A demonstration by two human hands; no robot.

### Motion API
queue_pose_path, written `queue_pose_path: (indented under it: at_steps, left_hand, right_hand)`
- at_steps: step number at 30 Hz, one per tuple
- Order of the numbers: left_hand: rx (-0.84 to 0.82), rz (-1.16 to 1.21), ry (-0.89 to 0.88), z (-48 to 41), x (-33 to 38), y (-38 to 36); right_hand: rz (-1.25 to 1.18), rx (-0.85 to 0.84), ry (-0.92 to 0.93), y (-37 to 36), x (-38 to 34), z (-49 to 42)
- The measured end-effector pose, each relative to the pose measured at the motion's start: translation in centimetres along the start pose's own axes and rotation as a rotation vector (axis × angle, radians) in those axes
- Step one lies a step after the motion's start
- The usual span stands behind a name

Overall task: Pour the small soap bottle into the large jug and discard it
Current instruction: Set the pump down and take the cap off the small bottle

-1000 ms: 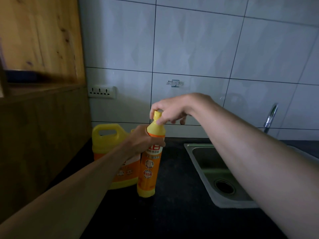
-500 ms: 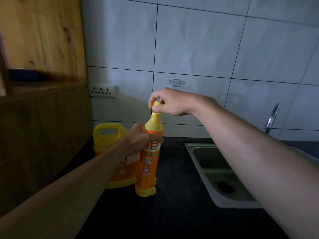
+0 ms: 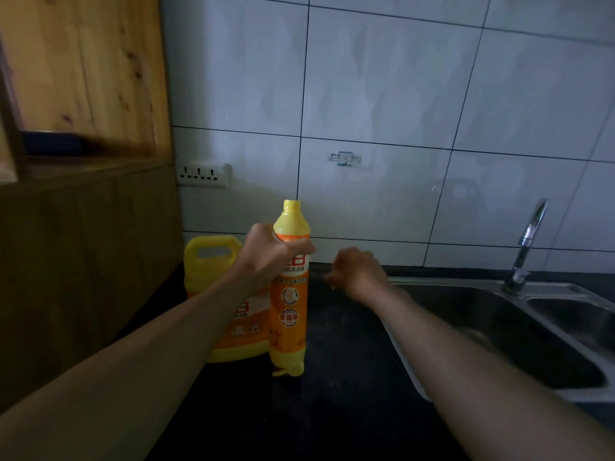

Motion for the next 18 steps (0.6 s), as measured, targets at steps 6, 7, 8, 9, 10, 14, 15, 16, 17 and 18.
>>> queue_pose_path:
  at_steps: [6, 7, 8, 9, 10, 14, 15, 16, 17, 18]
  left_hand:
    - [0.039, -0.034, -0.008, -0.3, -0.4, -0.3]
    - [0.051, -0.031, -0.013, -0.4, -0.4, -0.4]
    - [0.065, -0.028, -0.021, -0.4, -0.5, -0.4]
    - [0.078, -0.029, -0.031, -0.4, -0.4, -0.5]
    - [0.087, -0.032, -0.038, -0.4, -0.4, -0.6]
    - [0.108, -0.037, -0.043, -0.3, -0.2, -1.0]
    - [0.115, -0.034, -0.046, -0.3, -0.2, -1.1]
    - [0.121, -0.031, -0.052, -0.3, -0.1, -1.2]
    - [0.127, -0.030, -0.060, -0.3, -0.1, -1.3]
    - [0.128, -0.031, -0.067, -0.3, -0.1, -1.3]
  right_hand:
    - [0.001, -0.131, -0.066, -5.7, 2.9, 1.7]
    - [-0.021, -0.135, -0.062, -6.3, 3.1, 2.0]
    - [-0.036, -0.142, -0.056, -7.0, 3.3, 2.5]
    - [-0.046, -0.145, -0.047, -7.5, 3.4, 2.8]
    - [-0.050, -0.143, -0.035, -8.1, 3.6, 3.1]
    - [-0.071, -0.166, -0.012, -9.3, 3.9, 3.6]
    - [-0.080, -0.181, -0.018, -9.5, 3.9, 3.7]
    - [-0.086, -0.198, -0.027, -9.6, 4.0, 3.8]
    - [-0.090, -0.212, -0.032, -9.8, 4.0, 3.8]
    - [-0.087, -0.227, -0.039, -10.0, 4.1, 3.9]
Point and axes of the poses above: each hand's wrist, its own z-axis away from the middle knuckle, its own y-axis out of the back of the hand, x = y × z, the point moved 2 cm from there along -z, towards the middle knuckle, and after that the axes turned 7 degrees about y, right-handed, at the moved point
